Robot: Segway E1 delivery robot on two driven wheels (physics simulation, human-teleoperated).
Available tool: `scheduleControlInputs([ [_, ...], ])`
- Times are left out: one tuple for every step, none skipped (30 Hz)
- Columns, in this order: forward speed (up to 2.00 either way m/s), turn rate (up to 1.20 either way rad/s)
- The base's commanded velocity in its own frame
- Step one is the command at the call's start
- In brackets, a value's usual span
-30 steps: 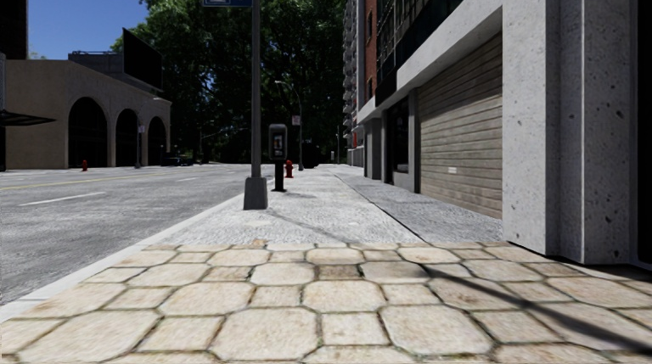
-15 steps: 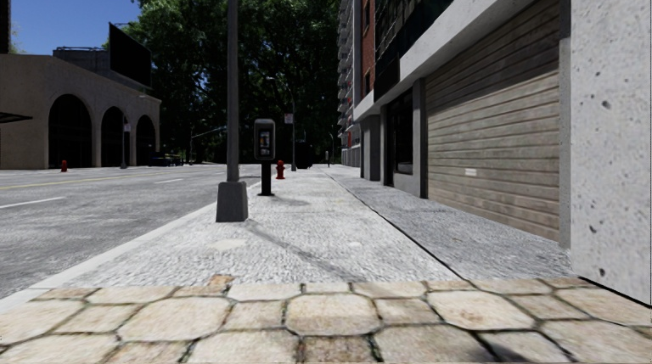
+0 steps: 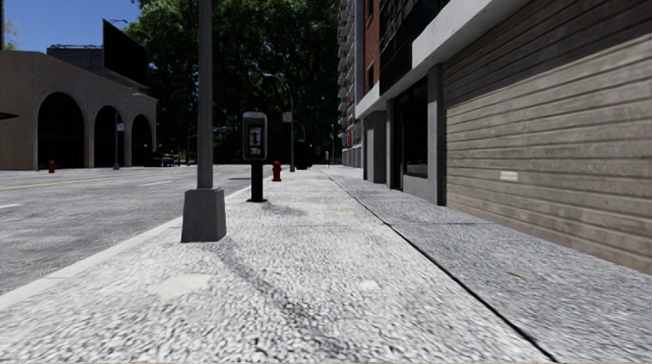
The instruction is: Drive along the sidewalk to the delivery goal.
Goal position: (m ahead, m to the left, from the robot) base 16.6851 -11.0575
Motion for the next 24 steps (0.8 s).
scheduleControlInputs([
  [2.00, 0.00],
  [2.00, 0.00],
  [2.00, 0.00],
  [2.00, 0.00],
  [2.00, 0.00],
  [2.00, 0.00],
  [2.00, 0.00],
  [2.00, 0.00],
  [2.00, 0.00],
  [2.00, 0.00],
  [2.00, 0.00],
  [2.00, 0.00],
  [2.00, 0.00],
  [2.00, 0.00],
  [2.00, 0.00],
  [2.00, 0.00],
  [2.00, 0.00],
  [2.00, 0.00],
  [2.00, 0.00],
  [2.00, 0.00],
  [2.00, 0.00],
  [2.00, 0.00],
  [2.00, 0.00],
  [2.00, 0.00],
])
